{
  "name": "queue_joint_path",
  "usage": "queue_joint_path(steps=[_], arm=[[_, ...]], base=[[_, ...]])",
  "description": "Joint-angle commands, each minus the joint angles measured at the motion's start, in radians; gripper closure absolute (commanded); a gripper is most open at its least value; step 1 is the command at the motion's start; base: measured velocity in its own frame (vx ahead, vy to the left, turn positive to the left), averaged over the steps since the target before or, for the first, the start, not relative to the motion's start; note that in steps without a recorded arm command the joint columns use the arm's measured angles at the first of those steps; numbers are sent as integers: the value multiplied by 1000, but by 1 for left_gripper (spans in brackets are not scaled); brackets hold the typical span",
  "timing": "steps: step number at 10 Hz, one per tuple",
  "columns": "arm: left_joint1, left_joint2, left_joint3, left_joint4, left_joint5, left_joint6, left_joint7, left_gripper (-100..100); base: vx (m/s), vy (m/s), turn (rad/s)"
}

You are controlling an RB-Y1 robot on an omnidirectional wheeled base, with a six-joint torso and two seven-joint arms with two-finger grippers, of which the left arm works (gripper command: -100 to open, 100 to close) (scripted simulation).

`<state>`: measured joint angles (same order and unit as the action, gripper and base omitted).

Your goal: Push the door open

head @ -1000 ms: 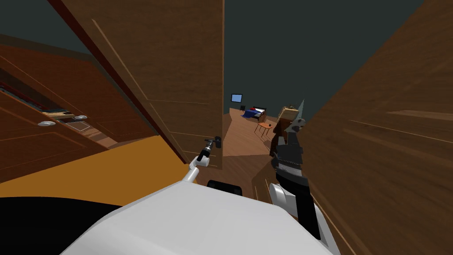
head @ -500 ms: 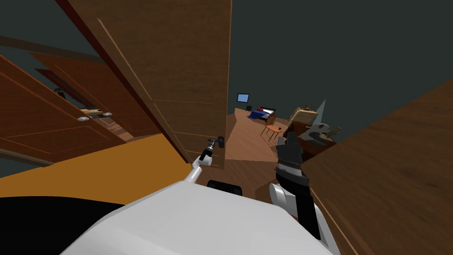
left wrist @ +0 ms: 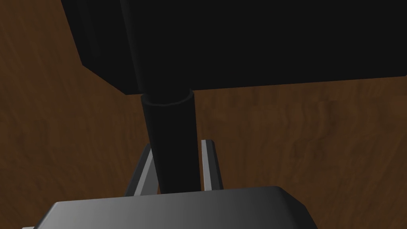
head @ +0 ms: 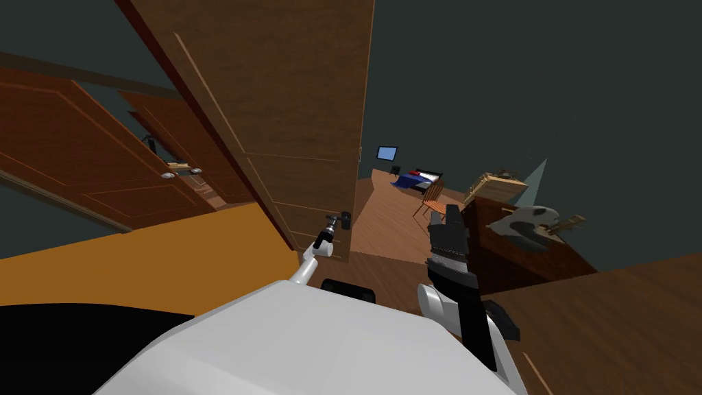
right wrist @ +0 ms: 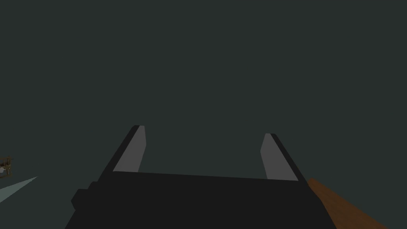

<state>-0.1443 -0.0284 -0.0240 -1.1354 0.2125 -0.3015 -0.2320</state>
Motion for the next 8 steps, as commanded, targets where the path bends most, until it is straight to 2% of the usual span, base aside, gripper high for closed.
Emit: queue_joint_path(steps=[1,2,8], arm=[[0,0,0,0,0,0,0,100],[-8,20,-6,7,-4,-3,5,100],[-26,53,-24,30,-19,-8,24,100]], base=[[43,-54,55],[95,12,172],[148,21,117]])
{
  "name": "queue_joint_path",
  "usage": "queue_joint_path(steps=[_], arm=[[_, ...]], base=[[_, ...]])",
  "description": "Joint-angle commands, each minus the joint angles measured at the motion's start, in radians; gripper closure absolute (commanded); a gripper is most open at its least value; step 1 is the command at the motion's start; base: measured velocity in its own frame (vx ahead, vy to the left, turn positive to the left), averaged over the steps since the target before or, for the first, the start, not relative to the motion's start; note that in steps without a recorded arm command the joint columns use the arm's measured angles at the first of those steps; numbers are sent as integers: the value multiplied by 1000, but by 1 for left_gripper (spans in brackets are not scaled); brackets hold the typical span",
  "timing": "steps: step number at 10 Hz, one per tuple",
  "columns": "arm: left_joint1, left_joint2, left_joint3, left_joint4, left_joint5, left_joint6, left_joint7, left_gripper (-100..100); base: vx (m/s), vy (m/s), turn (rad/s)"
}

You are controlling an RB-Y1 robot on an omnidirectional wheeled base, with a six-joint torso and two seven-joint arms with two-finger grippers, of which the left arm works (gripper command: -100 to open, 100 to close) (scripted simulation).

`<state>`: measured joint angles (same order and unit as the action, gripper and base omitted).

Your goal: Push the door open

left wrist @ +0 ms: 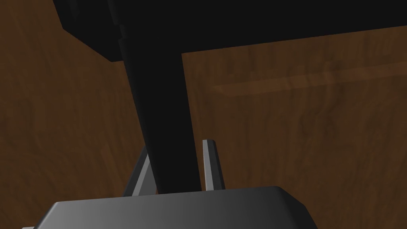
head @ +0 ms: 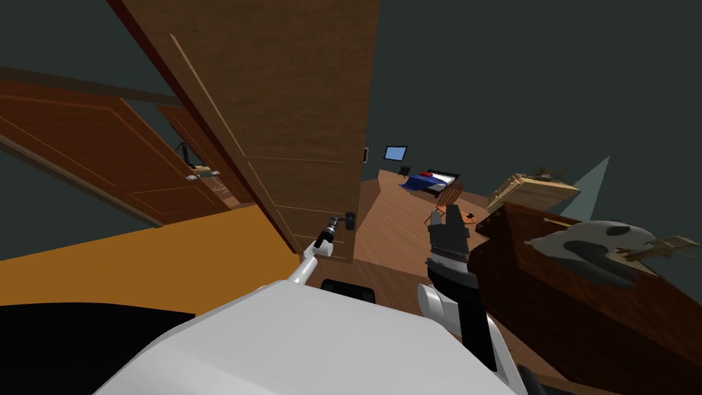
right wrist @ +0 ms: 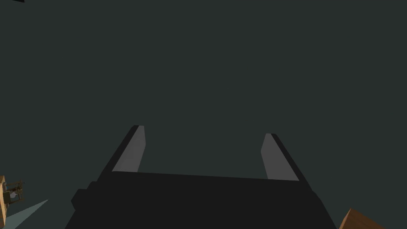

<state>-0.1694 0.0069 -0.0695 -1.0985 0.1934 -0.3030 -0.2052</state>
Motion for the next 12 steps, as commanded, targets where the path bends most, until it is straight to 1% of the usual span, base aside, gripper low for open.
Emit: queue_joint_path(steps=[1,4,7,10,12], arm=[[-6,22,17,-1,-4,-7,2,100],[-15,29,8,10,-11,-9,11,100],[-27,32,-3,25,-21,-12,24,100],[-39,30,-15,40,-31,-16,36,100],[-48,23,-25,52,-39,-18,46,100]], base=[[149,-7,171],[115,20,134],[113,-37,146],[118,-49,162],[127,-54,160]])
